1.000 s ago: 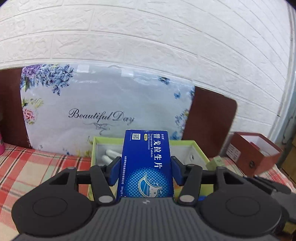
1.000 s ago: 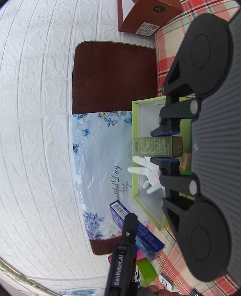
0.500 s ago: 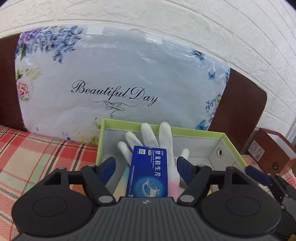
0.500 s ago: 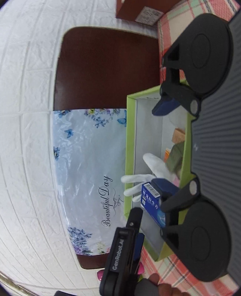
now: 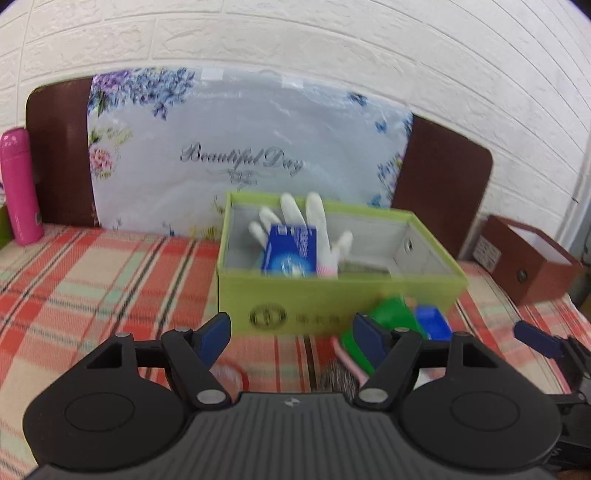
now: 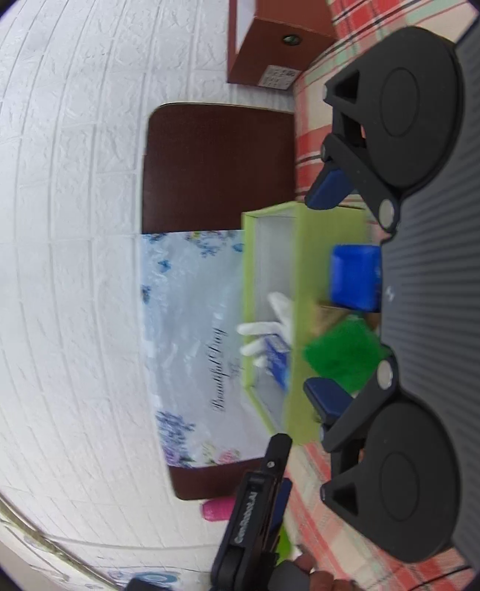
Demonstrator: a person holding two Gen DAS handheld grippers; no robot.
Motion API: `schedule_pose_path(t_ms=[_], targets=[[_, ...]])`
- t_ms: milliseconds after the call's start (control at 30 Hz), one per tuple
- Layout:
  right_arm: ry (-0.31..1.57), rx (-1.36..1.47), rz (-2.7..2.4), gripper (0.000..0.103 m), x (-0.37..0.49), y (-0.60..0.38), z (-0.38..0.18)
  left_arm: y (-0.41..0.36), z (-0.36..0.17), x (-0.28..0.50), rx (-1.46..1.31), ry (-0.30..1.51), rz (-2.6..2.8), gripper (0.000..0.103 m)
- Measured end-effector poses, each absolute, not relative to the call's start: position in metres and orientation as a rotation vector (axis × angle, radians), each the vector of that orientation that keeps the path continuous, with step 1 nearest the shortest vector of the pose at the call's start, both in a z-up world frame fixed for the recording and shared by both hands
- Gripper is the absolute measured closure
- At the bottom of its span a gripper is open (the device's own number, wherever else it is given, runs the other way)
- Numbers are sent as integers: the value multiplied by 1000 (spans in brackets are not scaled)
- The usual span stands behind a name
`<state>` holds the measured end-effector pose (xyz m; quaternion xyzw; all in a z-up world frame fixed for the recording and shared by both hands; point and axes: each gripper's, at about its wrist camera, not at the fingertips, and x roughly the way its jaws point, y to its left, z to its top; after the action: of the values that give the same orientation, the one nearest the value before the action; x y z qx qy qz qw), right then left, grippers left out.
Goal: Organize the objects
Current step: 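Move both grippers back toward the remaining items on the bed, then grasp the cotton swab bag with the left gripper while the right grasps the green booklet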
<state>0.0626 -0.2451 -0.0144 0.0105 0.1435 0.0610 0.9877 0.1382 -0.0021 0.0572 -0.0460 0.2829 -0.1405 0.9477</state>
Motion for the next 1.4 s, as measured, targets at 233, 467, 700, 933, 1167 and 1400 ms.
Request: schedule_pose_path(t_ms=[233,467,700,933,1167,1400], targets=[[524,115,180,8,28,-240,-55,8,11,93,-114,654,-281,27],[560,170,206,28,2,-237,-59,19,-7,103,-150,706,-261,38],[582,159,347,54,2,-212,-56,33,-12,92,-199,748,-350,81],[460,43,268,51,37,-200,-37,58,-10,54,-191,768,-355,82],[416,-154,108,16,111,-178,-39,51,-12,51,-189,770,-377,82],[425,-111,150,83,99,-189,-36,49,-13,54,-186,773,-395,81]])
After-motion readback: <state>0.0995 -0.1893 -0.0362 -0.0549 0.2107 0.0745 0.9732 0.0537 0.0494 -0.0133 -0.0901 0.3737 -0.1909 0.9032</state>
